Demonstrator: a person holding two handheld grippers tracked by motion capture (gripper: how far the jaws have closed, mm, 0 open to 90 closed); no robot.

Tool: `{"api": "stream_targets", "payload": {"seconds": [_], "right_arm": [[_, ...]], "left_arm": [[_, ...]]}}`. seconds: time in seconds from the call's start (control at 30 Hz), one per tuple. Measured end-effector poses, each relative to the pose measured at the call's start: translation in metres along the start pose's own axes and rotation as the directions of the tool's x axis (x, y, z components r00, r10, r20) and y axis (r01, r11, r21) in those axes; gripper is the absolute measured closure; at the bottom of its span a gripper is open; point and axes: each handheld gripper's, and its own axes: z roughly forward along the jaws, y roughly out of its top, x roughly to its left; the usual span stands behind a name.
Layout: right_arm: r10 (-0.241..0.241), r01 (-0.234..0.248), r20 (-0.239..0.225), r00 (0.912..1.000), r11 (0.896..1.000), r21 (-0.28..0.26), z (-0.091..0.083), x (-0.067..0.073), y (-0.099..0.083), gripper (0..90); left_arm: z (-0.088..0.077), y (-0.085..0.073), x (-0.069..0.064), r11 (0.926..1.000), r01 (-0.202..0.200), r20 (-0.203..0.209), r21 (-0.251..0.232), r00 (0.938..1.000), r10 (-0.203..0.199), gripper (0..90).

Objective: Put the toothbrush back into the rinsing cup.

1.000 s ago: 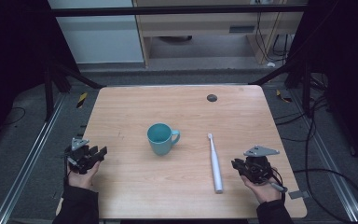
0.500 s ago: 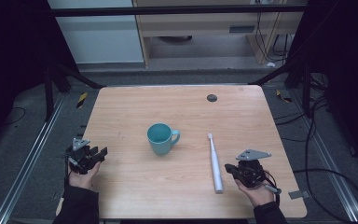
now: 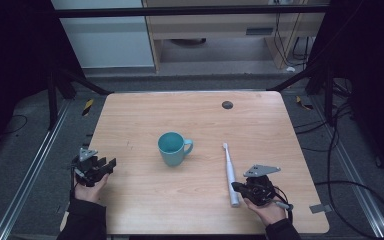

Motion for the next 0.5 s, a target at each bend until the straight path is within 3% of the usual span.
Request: {"api": "stream_targets", "payload": {"seconds": [0.5], "right_arm": [[-0.017,0.018,-0.019,0.9997,0.999,0.046,0.014,0.006,-0.002,90.0]], "left_arm": [[0.001,0.000,-0.001,1.0000,-0.007,-0.003,0.003,1.0000,0.007,55.6]]}}
